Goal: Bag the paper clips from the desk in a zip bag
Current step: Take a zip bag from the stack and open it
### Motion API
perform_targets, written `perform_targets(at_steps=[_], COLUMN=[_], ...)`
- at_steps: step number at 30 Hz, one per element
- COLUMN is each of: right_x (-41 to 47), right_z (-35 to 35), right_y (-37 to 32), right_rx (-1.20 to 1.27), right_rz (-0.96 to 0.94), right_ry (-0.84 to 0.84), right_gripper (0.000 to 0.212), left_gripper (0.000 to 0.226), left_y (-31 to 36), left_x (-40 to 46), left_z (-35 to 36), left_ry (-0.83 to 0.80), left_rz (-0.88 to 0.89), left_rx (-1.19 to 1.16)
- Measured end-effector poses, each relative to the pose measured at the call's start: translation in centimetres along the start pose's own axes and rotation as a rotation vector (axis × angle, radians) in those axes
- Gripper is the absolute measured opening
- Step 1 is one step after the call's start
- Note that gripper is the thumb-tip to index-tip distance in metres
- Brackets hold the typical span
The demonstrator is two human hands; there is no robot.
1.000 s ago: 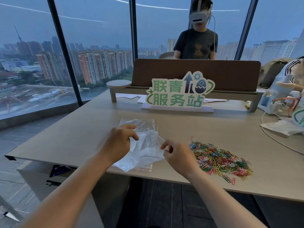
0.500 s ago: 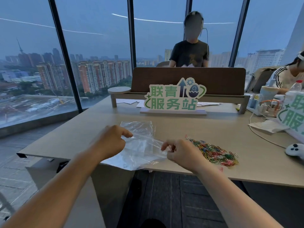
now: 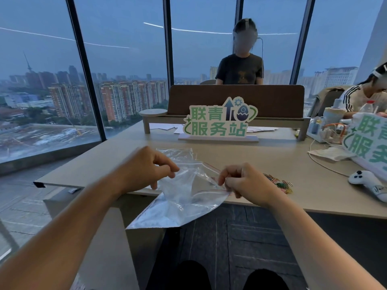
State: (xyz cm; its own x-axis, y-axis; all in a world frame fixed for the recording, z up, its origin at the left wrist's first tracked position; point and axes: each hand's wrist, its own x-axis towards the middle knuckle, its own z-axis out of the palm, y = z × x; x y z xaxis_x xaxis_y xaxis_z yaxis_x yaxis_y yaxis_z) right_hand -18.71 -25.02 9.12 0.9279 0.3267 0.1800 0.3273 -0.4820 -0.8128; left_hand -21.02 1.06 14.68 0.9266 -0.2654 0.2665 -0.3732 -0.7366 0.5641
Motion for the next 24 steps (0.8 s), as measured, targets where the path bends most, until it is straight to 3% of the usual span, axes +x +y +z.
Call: perform_targets(at_steps=[13, 20, 24], right_x=[-3.0, -3.6, -3.8], right_z=[0.0, 0.9, 1.2], right_y=[3.0, 8.3, 11.5], right_rx=[-0.020, -0.149, -0.245], right_rz=[0.052, 0.210, 0.336], right_ry=[0.016, -0.008, -0.011], right_gripper=[0.023, 0.021, 0.018], left_gripper=[0.021, 0.036, 0.040], left_y=[0.7, -0.7, -2.0], left_x=[-0.2, -0.1, 0.3], left_z=[4.7, 11.0, 14.3], left_ry=[-0.115, -0.317, -0.350], left_rz=[-0.017, -0.093, -0.195], left_rx=[-0.085, -0.009, -0.031])
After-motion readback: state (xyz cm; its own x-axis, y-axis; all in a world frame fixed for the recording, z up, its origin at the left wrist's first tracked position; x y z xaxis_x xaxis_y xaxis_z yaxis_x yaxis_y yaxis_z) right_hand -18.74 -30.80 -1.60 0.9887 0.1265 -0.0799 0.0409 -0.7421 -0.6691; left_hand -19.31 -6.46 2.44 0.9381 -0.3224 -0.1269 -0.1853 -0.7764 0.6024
